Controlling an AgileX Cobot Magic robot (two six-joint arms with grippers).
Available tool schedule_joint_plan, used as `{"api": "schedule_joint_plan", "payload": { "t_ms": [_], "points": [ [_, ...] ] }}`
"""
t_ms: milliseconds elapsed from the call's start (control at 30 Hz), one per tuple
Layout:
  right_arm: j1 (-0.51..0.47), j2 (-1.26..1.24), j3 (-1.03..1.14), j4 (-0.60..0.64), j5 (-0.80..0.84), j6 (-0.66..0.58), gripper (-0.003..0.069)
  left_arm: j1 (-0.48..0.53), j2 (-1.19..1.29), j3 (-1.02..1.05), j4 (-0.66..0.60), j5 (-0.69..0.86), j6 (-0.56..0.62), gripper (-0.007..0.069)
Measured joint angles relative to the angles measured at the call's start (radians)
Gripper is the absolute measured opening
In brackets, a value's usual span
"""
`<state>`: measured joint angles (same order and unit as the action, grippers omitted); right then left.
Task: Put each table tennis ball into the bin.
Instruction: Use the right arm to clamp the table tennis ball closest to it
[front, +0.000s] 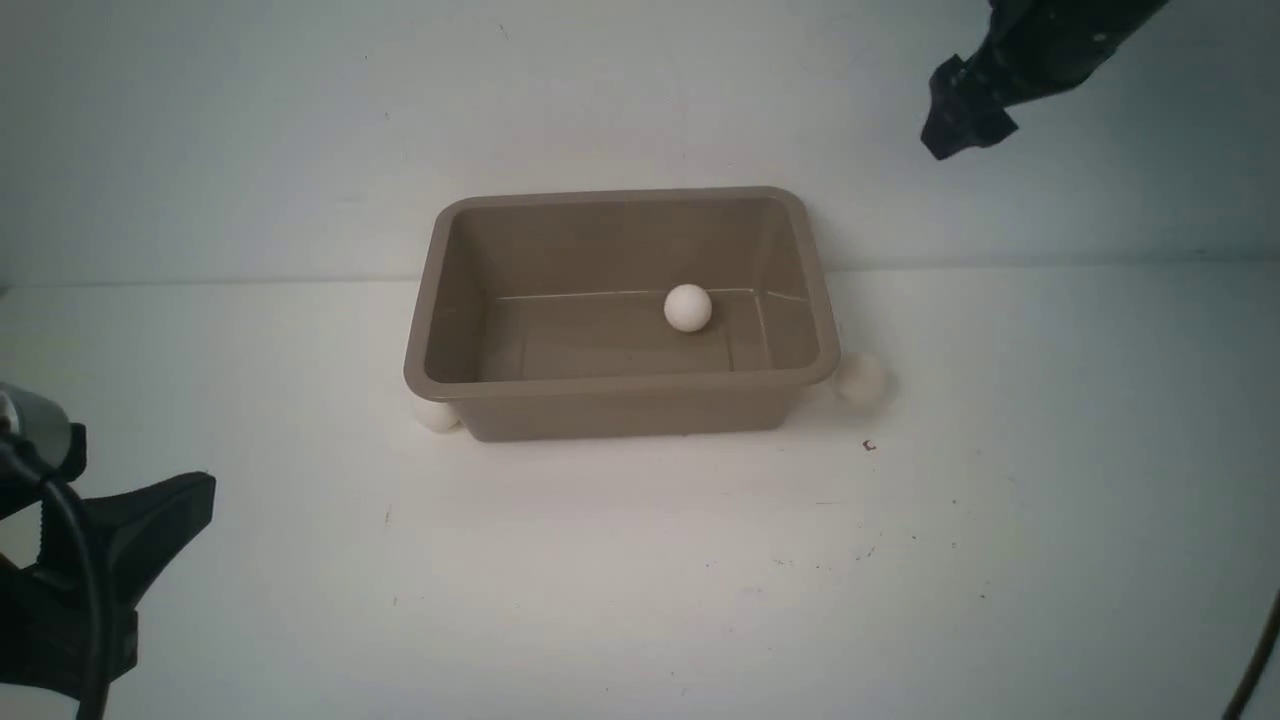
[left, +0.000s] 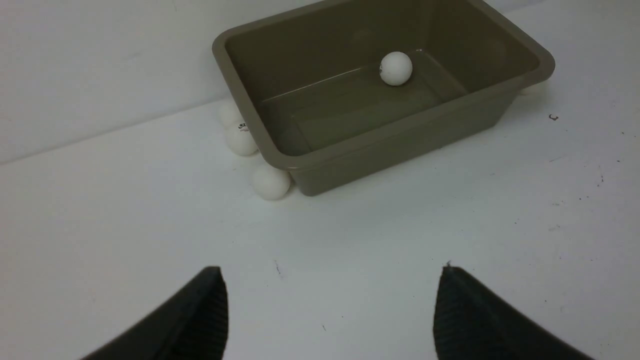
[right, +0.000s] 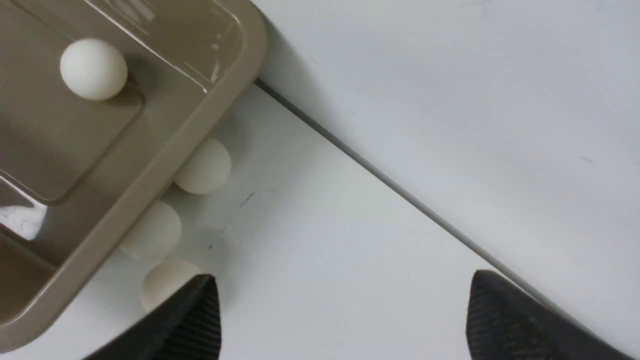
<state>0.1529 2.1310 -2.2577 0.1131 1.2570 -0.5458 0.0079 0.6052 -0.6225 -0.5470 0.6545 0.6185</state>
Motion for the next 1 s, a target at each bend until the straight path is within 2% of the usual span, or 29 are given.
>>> {"api": "schedule_joint_plan", "payload": {
  "t_ms": [233,500,800,1000],
  "points": [
    [-0.023,-0.01,0.005,0.075,0.004,0.025,0.0569,0.0,0.0,0.0,0.0,0.0,0.0,0.0499],
    [-0.023,0.047,0.154,0.111,-0.002,0.012,0.0547,0.0,0.0,0.0,0.0,0.003,0.0,0.0499],
    [-0.023,0.059,0.252,0.226,-0.004,-0.211,0.0546,0.0,0.0,0.0,0.0,0.004,0.0,0.0499],
    [-0.023,0.105,0.252,0.247,-0.012,-0.309,0.0546,0.0,0.0,0.0,0.0,0.037,0.0,0.0499]
  ]
}}
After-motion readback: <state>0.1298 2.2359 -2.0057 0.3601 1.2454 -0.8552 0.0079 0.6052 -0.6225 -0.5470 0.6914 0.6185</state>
